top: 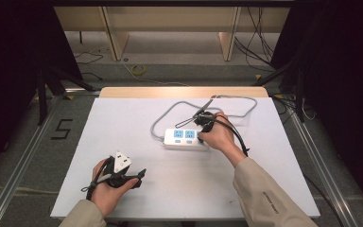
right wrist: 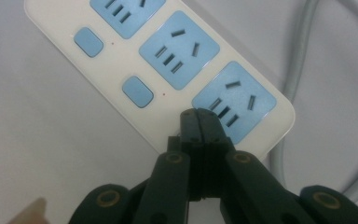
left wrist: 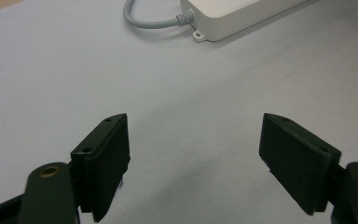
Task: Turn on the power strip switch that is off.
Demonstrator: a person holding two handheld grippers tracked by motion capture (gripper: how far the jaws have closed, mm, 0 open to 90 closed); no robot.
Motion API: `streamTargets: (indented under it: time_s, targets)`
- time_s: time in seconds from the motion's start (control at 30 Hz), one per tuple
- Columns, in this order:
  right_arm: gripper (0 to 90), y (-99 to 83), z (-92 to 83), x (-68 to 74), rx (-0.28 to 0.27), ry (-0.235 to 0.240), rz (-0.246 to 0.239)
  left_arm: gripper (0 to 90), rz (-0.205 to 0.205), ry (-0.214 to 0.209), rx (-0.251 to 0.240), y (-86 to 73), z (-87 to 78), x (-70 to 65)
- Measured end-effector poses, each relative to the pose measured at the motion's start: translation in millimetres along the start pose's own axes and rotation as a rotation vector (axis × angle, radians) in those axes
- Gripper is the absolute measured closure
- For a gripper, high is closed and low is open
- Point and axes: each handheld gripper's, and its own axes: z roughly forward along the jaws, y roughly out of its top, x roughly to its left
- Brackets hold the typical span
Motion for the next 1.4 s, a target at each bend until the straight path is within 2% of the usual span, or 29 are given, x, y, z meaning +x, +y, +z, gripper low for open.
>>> streamTargets:
  time_s: [0.2,0.37,0.67,0.87,1.17,1.4]
  targets:
    - [88.9,-3.6,-2.2,-0.8,-0.004,-0.024,0.002,24.2,0.002,0.000,0.000,0.3,-0.3,-0.8]
    - [89.0,-5.6,-4.9,-3.6,-0.026,-0.010,0.005,24.2,0.003,-0.001,0.002,0.0,0.3,-0.4]
    - [87.1,-10.2,-11.2,-7.2,-0.035,0.006,0.023,24.2,0.003,0.000,0.003,-0.1,0.4,-0.8]
    - [83.9,-15.7,-18.4,-8.7,-0.068,0.019,0.020,24.2,0.005,-0.002,0.007,-0.2,0.8,-0.7]
    - [79.9,-29.6,-29.2,-9.5,-0.100,0.026,0.010,24.2,0.000,-0.006,0.009,-0.8,1.2,-0.4]
    - [76.9,-49.2,-39.3,-13.2,-0.138,0.031,0.005,24.3,-0.006,-0.010,0.014,-1.1,2.0,-0.6]
